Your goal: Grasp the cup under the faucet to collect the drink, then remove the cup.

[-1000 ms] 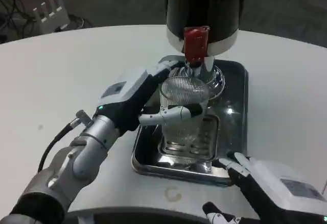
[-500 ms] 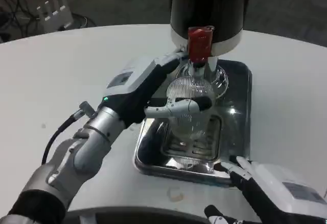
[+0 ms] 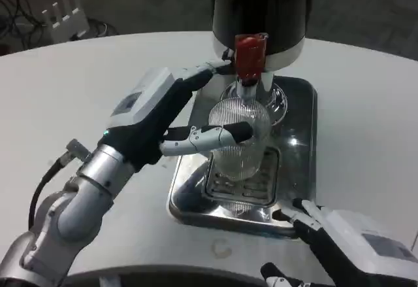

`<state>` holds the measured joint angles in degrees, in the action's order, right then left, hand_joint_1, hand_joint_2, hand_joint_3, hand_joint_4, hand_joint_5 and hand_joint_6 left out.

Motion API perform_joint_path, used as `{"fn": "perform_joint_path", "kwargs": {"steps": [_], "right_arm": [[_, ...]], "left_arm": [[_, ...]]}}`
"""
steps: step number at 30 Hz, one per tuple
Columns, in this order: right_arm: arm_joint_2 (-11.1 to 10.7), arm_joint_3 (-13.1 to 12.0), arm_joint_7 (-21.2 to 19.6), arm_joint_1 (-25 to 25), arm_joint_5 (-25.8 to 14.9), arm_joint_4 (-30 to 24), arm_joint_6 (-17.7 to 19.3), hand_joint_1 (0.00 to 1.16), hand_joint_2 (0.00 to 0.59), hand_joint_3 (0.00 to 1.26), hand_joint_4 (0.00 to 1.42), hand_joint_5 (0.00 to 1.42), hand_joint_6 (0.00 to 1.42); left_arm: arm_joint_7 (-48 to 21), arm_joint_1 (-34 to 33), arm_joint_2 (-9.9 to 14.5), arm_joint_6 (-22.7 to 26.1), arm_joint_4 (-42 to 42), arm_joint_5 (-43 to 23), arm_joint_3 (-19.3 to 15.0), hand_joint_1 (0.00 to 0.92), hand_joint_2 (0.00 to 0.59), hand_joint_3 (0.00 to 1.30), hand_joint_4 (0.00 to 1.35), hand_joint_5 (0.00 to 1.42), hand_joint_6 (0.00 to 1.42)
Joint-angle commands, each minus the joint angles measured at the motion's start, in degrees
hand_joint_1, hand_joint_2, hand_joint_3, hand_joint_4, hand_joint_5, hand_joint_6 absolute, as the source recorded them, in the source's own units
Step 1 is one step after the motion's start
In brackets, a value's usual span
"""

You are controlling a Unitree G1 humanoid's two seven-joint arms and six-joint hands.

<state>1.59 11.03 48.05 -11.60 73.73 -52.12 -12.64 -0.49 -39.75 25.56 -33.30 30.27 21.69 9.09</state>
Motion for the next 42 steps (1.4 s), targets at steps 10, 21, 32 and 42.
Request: {"fn": "perform_joint_path", "kwargs": {"steps": [10,21,32,42], "right_arm": [[0.1,0.3,0.1,-0.5,-0.2,-0.4,-0.1,0.39,0.438,0.16,0.0,0.0,0.02],[0.2,0.6,-0.1,-1.2,0.0,-0.7,-0.1,0.39,0.438,0.16,0.0,0.0,0.02],[0.0,0.0,-0.4,-1.6,-0.6,-1.1,-0.1,0.39,0.438,0.16,0.0,0.0,0.02],[0.0,0.0,-0.3,-1.4,-1.1,-1.0,-0.1,0.39,0.438,0.16,0.0,0.0,0.02]], "left_arm": [[-3.8,6.5,-0.4,1.1,-14.0,-12.9,-8.7,0.074,0.081,0.35,0.35,0.42,0.48],[-16.9,-1.9,-1.6,8.8,-15.1,-23.8,-8.9,0.0,0.084,0.36,0.34,0.49,0.54],[-26.6,-8.3,-3.9,14.2,-11.0,-26.2,-7.8,0.0,0.084,0.33,0.31,0.43,0.49],[-35.3,-11.1,-4.2,17.6,-7.8,-27.8,-7.4,0.0,0.082,0.33,0.29,0.41,0.48]]}}
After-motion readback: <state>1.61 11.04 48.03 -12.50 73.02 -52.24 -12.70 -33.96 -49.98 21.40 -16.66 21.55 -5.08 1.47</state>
